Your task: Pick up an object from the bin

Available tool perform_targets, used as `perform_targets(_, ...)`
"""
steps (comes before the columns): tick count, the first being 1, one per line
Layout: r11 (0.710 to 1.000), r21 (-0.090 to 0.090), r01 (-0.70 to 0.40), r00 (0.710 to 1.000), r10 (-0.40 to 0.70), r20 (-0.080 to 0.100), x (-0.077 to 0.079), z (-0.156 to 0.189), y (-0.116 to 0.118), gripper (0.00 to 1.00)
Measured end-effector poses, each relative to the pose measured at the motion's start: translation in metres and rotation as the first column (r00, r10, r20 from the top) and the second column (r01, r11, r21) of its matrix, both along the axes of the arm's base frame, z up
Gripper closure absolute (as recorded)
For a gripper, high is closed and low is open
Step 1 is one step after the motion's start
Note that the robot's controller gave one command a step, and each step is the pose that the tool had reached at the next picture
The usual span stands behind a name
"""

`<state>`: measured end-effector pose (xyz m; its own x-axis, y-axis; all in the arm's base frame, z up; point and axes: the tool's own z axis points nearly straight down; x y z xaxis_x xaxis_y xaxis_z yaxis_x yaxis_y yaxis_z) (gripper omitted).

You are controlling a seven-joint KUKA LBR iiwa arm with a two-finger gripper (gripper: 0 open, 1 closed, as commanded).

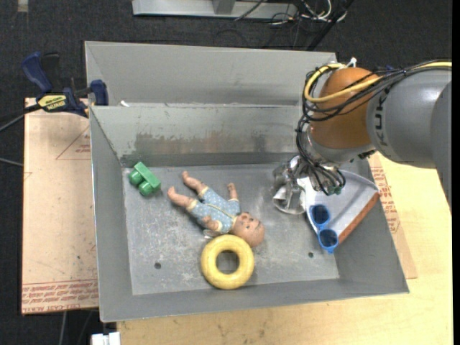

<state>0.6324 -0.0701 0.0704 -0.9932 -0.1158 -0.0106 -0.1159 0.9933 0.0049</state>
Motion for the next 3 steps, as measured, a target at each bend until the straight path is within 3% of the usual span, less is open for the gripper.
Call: perform_targets(3,1.000,0.001,0.000,1.000,0.000,-0.008,-0.003,0.018,0.000,1.00)
